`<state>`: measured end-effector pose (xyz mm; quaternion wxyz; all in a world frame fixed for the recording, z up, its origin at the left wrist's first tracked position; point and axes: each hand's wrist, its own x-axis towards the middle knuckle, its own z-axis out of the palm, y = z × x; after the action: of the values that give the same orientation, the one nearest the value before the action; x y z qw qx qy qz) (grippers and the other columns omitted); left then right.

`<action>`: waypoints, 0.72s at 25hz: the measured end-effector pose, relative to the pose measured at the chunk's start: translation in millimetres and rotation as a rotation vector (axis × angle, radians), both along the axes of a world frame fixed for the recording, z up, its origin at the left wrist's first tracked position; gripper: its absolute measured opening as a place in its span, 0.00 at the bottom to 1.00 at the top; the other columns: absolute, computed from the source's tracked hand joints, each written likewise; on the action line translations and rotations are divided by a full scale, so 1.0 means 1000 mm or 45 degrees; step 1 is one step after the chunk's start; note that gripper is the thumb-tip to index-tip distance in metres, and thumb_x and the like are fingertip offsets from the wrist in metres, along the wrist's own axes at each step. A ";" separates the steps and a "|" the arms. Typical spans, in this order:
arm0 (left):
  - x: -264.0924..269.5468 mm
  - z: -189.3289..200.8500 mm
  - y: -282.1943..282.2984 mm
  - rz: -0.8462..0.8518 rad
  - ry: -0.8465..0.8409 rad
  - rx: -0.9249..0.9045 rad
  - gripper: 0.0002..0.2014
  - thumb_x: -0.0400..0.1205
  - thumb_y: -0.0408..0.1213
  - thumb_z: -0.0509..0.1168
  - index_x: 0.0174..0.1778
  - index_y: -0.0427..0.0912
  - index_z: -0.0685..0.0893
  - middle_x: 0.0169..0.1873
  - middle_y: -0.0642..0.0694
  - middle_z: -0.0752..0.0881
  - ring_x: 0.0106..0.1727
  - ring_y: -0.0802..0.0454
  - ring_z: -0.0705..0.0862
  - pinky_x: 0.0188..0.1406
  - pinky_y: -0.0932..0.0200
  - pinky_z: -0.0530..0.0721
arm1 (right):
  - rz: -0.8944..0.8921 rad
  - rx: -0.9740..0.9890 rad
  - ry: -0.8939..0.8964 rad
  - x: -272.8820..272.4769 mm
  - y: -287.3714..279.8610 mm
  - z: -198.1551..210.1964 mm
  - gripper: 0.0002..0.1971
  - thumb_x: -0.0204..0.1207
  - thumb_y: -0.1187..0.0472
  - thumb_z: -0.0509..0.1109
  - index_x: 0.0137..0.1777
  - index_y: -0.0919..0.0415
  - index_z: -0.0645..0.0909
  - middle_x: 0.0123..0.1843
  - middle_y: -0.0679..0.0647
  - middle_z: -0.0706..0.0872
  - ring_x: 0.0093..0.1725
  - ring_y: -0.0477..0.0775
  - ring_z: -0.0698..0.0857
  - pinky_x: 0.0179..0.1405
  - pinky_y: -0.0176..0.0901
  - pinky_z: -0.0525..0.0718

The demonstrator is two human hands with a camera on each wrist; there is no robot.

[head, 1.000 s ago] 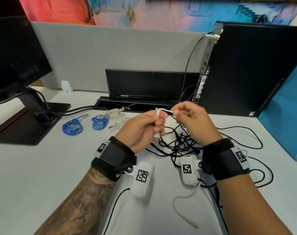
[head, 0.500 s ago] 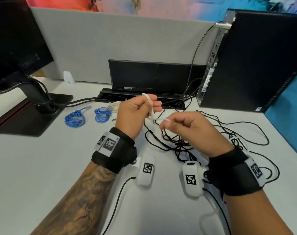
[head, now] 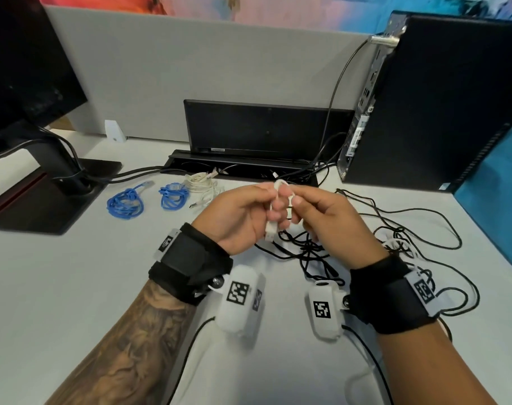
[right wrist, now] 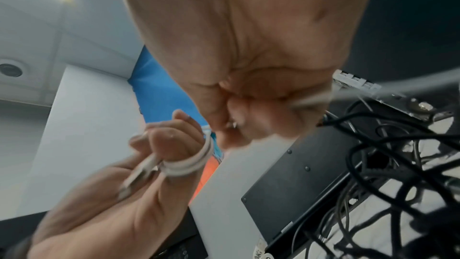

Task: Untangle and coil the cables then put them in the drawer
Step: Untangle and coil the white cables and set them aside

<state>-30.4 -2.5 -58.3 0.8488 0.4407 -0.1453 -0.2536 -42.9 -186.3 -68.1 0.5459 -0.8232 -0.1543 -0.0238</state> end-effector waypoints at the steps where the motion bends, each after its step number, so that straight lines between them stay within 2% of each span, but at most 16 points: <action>1: 0.002 0.001 0.002 0.064 0.093 -0.158 0.10 0.85 0.30 0.56 0.53 0.33 0.82 0.34 0.46 0.81 0.33 0.54 0.80 0.45 0.54 0.86 | 0.047 -0.064 0.083 -0.002 0.001 0.001 0.14 0.89 0.58 0.63 0.63 0.41 0.88 0.35 0.45 0.84 0.31 0.44 0.77 0.37 0.44 0.80; 3: 0.009 0.001 0.009 0.290 0.205 -0.382 0.11 0.88 0.30 0.55 0.56 0.34 0.82 0.40 0.45 0.88 0.39 0.54 0.88 0.54 0.53 0.88 | 0.176 -0.174 0.237 -0.008 0.002 0.002 0.13 0.89 0.56 0.63 0.63 0.41 0.88 0.33 0.47 0.83 0.31 0.45 0.77 0.36 0.47 0.81; 5: 0.013 0.000 0.014 0.511 0.230 -0.428 0.11 0.89 0.30 0.55 0.60 0.34 0.82 0.45 0.42 0.91 0.46 0.52 0.92 0.57 0.54 0.89 | 0.260 -0.324 0.257 -0.014 0.004 0.006 0.12 0.88 0.54 0.65 0.63 0.42 0.88 0.33 0.47 0.82 0.31 0.43 0.77 0.37 0.42 0.81; 6: 0.013 -0.001 0.013 0.598 0.192 -0.365 0.11 0.89 0.29 0.56 0.61 0.34 0.81 0.46 0.41 0.92 0.49 0.50 0.92 0.56 0.55 0.89 | 0.266 -0.388 0.234 -0.017 0.005 0.009 0.11 0.87 0.52 0.66 0.63 0.43 0.89 0.33 0.48 0.83 0.32 0.42 0.78 0.39 0.43 0.81; 8: 0.011 -0.005 0.006 0.756 0.000 -0.086 0.10 0.88 0.28 0.58 0.60 0.34 0.83 0.48 0.40 0.92 0.52 0.46 0.92 0.54 0.56 0.89 | 0.293 -0.462 0.197 -0.022 0.008 0.015 0.11 0.85 0.49 0.68 0.58 0.49 0.90 0.35 0.53 0.86 0.33 0.43 0.80 0.42 0.48 0.84; 11: 0.009 -0.010 0.000 0.945 -0.433 0.436 0.10 0.86 0.27 0.62 0.57 0.35 0.87 0.48 0.40 0.92 0.50 0.46 0.92 0.54 0.57 0.88 | 0.234 -0.357 0.093 -0.026 0.008 0.022 0.11 0.83 0.50 0.71 0.48 0.54 0.91 0.33 0.55 0.86 0.32 0.54 0.79 0.39 0.51 0.81; 12: 0.008 -0.011 0.000 0.948 -0.555 0.592 0.09 0.86 0.27 0.62 0.56 0.36 0.88 0.46 0.43 0.93 0.48 0.49 0.92 0.52 0.59 0.88 | 0.160 -0.260 0.010 -0.026 0.008 0.023 0.09 0.83 0.52 0.72 0.46 0.54 0.92 0.35 0.57 0.88 0.34 0.57 0.81 0.39 0.51 0.82; 13: 0.008 -0.011 0.001 0.900 -0.646 0.728 0.09 0.86 0.27 0.63 0.53 0.38 0.89 0.44 0.45 0.92 0.45 0.51 0.92 0.49 0.61 0.87 | 0.090 -0.146 -0.079 -0.026 0.006 0.025 0.08 0.83 0.56 0.73 0.46 0.55 0.92 0.36 0.57 0.89 0.34 0.56 0.81 0.38 0.50 0.81; 15: 0.005 -0.011 -0.001 0.656 -0.688 0.869 0.11 0.88 0.32 0.61 0.48 0.39 0.90 0.39 0.48 0.91 0.40 0.51 0.91 0.44 0.59 0.84 | -0.028 0.045 -0.217 -0.023 0.000 0.025 0.07 0.82 0.63 0.72 0.45 0.58 0.91 0.36 0.47 0.89 0.33 0.41 0.80 0.36 0.36 0.77; 16: 0.002 -0.011 -0.003 0.497 -0.637 0.865 0.14 0.89 0.36 0.59 0.47 0.37 0.90 0.36 0.46 0.90 0.37 0.49 0.88 0.44 0.55 0.83 | -0.096 0.085 -0.268 -0.020 -0.003 0.025 0.07 0.82 0.64 0.72 0.44 0.58 0.90 0.35 0.42 0.88 0.33 0.38 0.80 0.38 0.31 0.76; 17: -0.001 -0.011 -0.005 0.343 -0.561 0.815 0.17 0.89 0.39 0.57 0.47 0.35 0.89 0.34 0.44 0.87 0.35 0.48 0.84 0.44 0.52 0.83 | -0.172 0.099 -0.303 -0.017 -0.006 0.023 0.06 0.82 0.63 0.73 0.44 0.58 0.89 0.33 0.41 0.87 0.33 0.37 0.80 0.37 0.29 0.76; 18: -0.004 -0.009 -0.007 0.212 -0.473 0.720 0.18 0.87 0.39 0.56 0.47 0.33 0.88 0.32 0.43 0.83 0.32 0.47 0.80 0.43 0.50 0.81 | -0.239 0.105 -0.320 -0.014 -0.009 0.021 0.05 0.82 0.62 0.73 0.44 0.58 0.89 0.32 0.44 0.85 0.33 0.37 0.80 0.36 0.30 0.77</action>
<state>-34.3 -9.8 -67.1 0.6697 0.7075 -0.1850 -0.1292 -56.6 -195.3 -47.5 0.5509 -0.8015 -0.1426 -0.1837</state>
